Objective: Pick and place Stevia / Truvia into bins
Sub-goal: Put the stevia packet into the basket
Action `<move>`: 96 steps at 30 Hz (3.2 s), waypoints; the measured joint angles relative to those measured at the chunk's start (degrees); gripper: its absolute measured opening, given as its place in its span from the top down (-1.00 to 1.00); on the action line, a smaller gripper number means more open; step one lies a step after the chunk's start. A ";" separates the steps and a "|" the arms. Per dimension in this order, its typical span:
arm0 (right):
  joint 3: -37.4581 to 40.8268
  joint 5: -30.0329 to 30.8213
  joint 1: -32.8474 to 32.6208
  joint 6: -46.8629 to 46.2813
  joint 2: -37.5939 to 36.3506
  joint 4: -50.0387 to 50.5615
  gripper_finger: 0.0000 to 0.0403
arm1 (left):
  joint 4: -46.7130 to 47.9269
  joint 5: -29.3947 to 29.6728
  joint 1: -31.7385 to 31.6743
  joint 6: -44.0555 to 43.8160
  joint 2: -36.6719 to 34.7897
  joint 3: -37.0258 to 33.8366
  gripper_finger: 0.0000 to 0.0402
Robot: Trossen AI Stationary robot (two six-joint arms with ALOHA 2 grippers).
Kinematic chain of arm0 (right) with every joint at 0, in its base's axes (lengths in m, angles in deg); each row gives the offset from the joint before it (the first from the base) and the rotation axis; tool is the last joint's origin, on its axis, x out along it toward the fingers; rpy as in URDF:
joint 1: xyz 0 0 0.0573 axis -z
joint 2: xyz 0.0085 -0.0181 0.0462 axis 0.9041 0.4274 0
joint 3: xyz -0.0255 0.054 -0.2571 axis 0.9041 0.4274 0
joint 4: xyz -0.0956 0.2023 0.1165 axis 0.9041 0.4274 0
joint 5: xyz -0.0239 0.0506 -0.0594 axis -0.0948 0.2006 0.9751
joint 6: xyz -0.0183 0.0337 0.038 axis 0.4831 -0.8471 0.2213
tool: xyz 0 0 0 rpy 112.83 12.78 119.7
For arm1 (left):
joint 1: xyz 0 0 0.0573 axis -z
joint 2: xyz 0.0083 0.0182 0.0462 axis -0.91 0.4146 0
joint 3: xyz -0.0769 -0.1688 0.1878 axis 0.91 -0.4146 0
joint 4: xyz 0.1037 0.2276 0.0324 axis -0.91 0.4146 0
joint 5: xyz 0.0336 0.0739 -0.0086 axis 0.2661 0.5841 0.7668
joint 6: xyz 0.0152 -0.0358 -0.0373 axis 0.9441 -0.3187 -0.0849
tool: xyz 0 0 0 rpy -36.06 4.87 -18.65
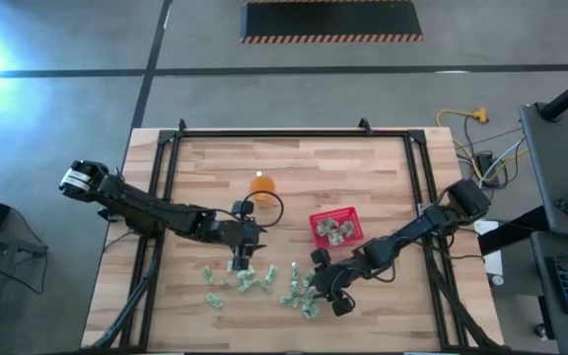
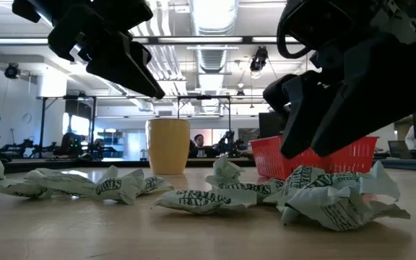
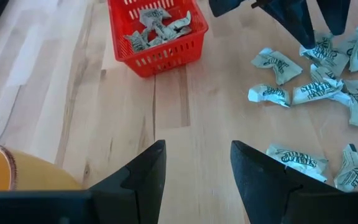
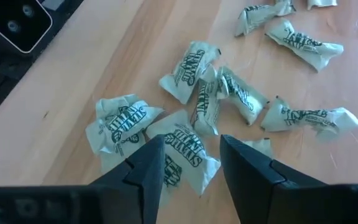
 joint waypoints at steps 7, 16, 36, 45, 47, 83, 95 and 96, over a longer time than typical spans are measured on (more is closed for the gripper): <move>-0.55 -0.28 0.02 0.45 3.20 -0.83 0.27 | 0.00 -0.02 0.00 0.00 0.00 0.02 0.18; -0.90 -0.31 0.31 0.92 2.43 0.52 0.32 | 0.48 0.00 0.00 0.09 0.00 0.02 0.18; -0.98 -0.16 0.38 4.03 1.95 2.64 0.94 | 1.86 0.00 0.00 -0.10 0.00 0.02 0.18; -1.18 4.05 0.31 4.57 -5.98 11.29 0.96 | 2.44 0.00 0.00 -0.15 0.00 0.02 0.18; -1.22 8.51 -0.03 2.53 -8.87 17.12 0.96 | 2.55 0.00 0.00 -0.17 0.00 0.02 0.18; 4.52 43.53 -2.12 -26.00 -18.93 47.11 0.40 | 3.37 -4.98 0.00 -2.37 0.04 -1.06 0.18; 3.30 41.45 -2.69 -23.08 -20.61 47.01 0.36 | -4.78 -13.90 3.33 -7.51 1.74 -3.97 0.18; 3.30 41.44 -2.76 -23.09 -20.68 47.00 0.37 | -6.43 -14.61 3.67 -7.33 2.41 -4.02 0.18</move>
